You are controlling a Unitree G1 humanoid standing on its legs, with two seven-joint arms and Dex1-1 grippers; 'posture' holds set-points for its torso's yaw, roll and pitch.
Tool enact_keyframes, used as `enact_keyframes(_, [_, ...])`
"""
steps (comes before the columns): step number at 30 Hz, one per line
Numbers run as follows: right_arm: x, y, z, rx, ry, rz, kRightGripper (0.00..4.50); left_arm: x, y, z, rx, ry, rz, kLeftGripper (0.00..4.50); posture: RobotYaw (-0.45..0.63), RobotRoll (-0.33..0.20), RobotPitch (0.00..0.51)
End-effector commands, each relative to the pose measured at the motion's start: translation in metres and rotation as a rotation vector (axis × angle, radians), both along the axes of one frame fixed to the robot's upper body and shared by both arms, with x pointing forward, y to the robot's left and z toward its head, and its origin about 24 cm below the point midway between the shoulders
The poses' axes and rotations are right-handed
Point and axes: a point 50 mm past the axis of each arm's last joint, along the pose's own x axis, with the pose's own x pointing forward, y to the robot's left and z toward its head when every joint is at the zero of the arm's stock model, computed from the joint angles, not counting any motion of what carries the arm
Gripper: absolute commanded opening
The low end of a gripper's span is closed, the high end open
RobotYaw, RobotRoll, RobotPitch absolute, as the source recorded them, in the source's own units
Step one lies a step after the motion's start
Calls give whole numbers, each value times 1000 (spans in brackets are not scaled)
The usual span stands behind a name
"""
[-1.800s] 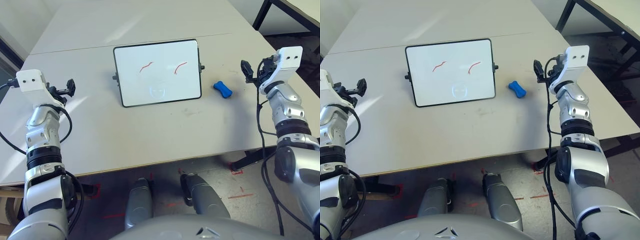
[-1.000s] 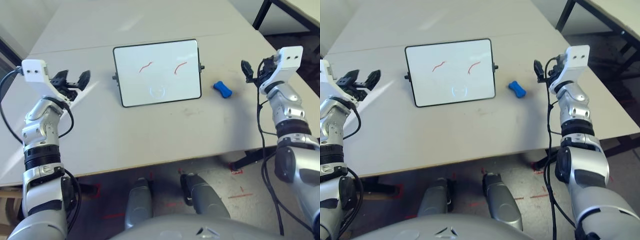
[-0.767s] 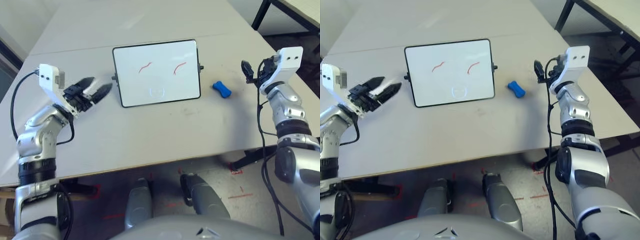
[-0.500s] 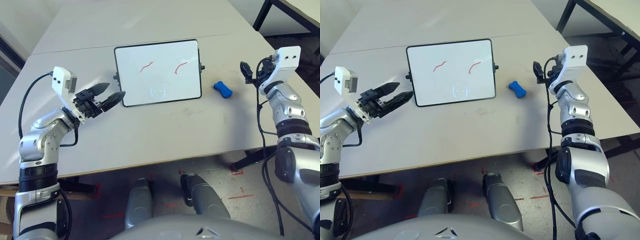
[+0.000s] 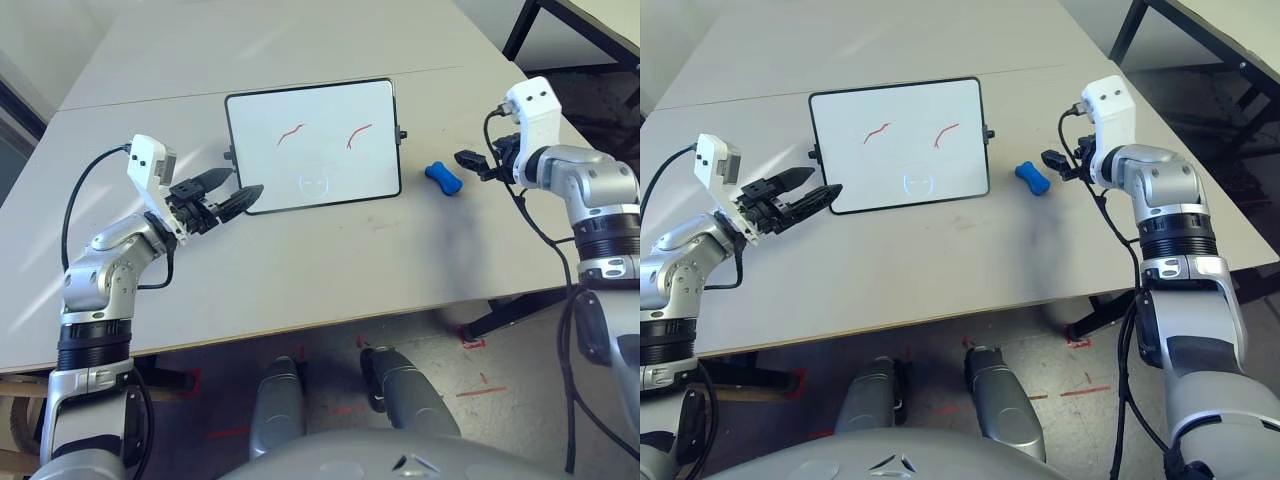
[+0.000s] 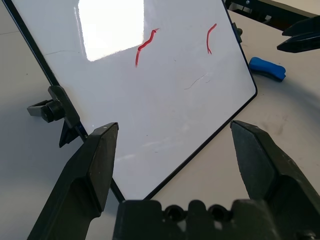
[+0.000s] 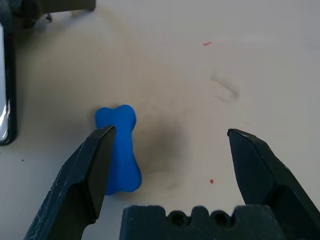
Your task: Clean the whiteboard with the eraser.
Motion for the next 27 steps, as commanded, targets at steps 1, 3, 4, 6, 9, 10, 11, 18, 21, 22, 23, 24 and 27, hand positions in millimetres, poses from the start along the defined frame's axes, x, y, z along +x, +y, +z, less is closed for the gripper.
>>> enact_keyframes(1, [-2, 8, 1, -45, 19, 34, 4474, 1, -2, -4, 9, 9, 2, 4500, -130, 0, 128])
enact_keyframes(3, [-1, 11, -4, -54, 34, 42, 4474, 1, -2, -5, 10, 10, 3, 4500, -125, 0, 130])
enact_keyframes(4, [-1, 12, -7, -61, 45, 45, 4474, 1, -2, -5, 11, 10, 5, 4500, -125, 0, 130])
enact_keyframes(6, [-1, 14, -11, -66, 60, 49, 4474, 0, -2, -5, 14, 11, 9, 4500, -119, 0, 132])
enact_keyframes(9, [0, 15, -14, -68, 70, 51, 4474, 0, -1, -5, 17, 12, 13, 4500, -116, 0, 133])
enact_keyframes(10, [0, 15, -15, -67, 73, 51, 4474, 0, 0, -5, 17, 12, 13, 4500, -114, 0, 133])
enact_keyframes(11, [1, 15, -17, -68, 78, 50, 4474, 0, -1, -5, 18, 12, 13, 4500, -114, 0, 133])
enact_keyframes(18, [5, 18, -26, -57, 111, 54, 4474, 0, -1, -4, 23, 9, 16, 4500, -101, 0, 130])
enact_keyframes(21, [7, 19, -29, -51, 115, 55, 4474, -1, -1, -3, 26, 6, 18, 4500, -99, 0, 130])
enact_keyframes(22, [8, 19, -29, -47, 116, 53, 4474, -1, 0, -3, 26, 6, 19, 4500, -95, 0, 130])
enact_keyframes(23, [8, 19, -29, -44, 116, 52, 4474, -1, 0, -3, 27, 6, 20, 4500, -93, 0, 130])
enact_keyframes(24, [9, 20, -29, -40, 115, 51, 4474, -2, 0, -3, 28, 5, 21, 4500, -91, 0, 130])
enact_keyframes(27, [11, 21, -30, -35, 116, 54, 4474, -2, 1, -2, 30, 5, 24, 4500, -88, 0, 130])
